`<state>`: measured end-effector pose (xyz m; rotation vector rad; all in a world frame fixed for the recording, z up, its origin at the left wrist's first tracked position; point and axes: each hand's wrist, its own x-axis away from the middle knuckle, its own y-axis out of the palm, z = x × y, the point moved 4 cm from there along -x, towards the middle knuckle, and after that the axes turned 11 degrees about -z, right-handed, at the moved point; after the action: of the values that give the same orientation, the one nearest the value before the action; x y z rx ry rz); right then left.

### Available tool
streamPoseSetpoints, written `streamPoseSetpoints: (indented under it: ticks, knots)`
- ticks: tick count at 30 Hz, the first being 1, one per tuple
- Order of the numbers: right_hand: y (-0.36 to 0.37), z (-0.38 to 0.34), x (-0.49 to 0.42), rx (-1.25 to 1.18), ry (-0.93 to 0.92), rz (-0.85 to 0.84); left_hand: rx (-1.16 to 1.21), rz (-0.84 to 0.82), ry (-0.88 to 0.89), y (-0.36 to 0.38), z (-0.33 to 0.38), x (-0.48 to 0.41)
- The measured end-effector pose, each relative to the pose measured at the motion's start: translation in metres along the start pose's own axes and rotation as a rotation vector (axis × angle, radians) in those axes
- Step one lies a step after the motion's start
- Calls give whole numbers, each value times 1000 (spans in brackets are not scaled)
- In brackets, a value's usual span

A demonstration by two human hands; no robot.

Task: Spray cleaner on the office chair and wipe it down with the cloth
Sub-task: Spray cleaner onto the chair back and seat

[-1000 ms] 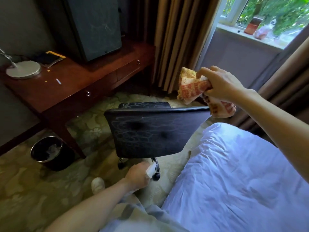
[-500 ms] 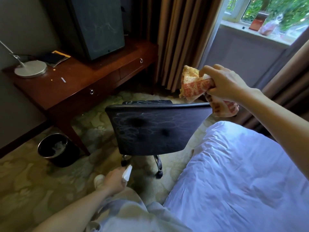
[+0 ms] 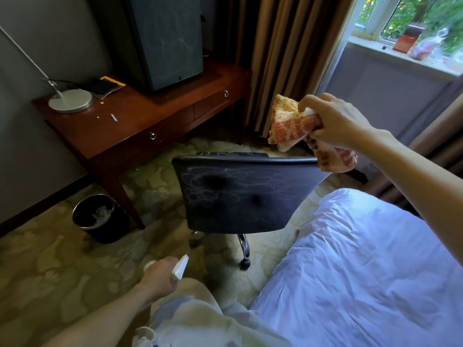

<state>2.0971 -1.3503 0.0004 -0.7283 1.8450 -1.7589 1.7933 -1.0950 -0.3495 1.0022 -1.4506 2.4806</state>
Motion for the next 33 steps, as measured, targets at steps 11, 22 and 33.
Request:
streamPoseSetpoints:
  ticks: [11,22,33]
  knots:
    - [-4,-6,-5,-14,-6,20,-11,110,531,-29,126,-1]
    - [-16,2,6,-4,16,47,120,183,499,-54,239,0]
    - [-15,-11,-15,-19,-11,45,186,300,433,-64,175,-10]
